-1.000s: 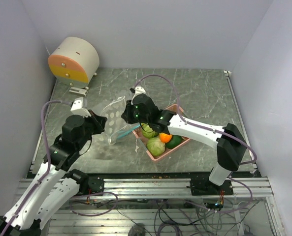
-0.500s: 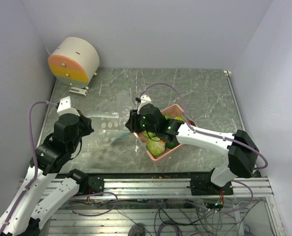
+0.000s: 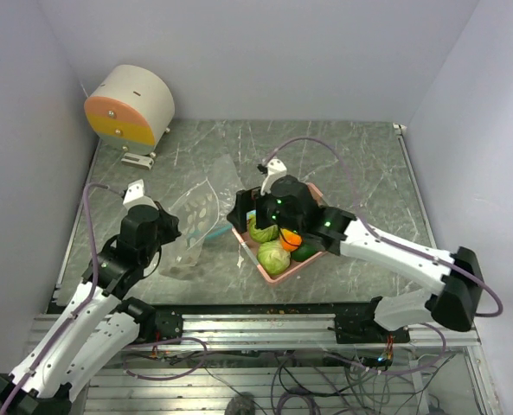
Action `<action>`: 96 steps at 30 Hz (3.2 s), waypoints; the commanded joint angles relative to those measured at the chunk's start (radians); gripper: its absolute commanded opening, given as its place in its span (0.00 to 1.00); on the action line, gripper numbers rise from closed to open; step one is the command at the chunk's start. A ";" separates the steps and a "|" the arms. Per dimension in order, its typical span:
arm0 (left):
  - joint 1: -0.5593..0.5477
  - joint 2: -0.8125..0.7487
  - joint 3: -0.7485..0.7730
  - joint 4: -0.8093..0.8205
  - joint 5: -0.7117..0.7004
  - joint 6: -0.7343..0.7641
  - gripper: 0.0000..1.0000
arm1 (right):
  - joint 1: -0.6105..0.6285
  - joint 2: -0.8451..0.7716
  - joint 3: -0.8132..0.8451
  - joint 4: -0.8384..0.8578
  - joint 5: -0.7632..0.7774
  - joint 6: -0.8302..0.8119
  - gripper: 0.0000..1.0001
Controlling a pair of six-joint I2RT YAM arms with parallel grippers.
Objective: Place the food in the zip-top bag and seal the zipper
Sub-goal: Open the zipper of the food storage bag, then pick up the fake fruit from the bin, then place the fake fruit in the zipper food storage bag.
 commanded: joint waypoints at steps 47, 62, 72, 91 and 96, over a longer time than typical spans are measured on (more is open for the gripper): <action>-0.081 0.054 -0.046 0.175 0.050 -0.044 0.07 | -0.117 -0.239 -0.114 -0.263 0.043 0.048 0.24; -0.094 0.051 -0.039 0.171 0.054 -0.057 0.07 | -0.059 -0.036 0.033 0.283 -0.465 0.004 0.22; -0.097 0.036 -0.012 0.171 0.078 -0.059 0.07 | -0.057 0.127 0.025 0.389 -0.410 0.054 0.22; -0.097 0.034 0.024 0.166 0.100 -0.049 0.07 | -0.039 0.272 0.209 0.072 -0.240 -0.077 0.27; -0.098 0.029 0.015 0.169 0.126 -0.069 0.07 | -0.019 0.348 0.328 0.015 -0.166 -0.068 0.50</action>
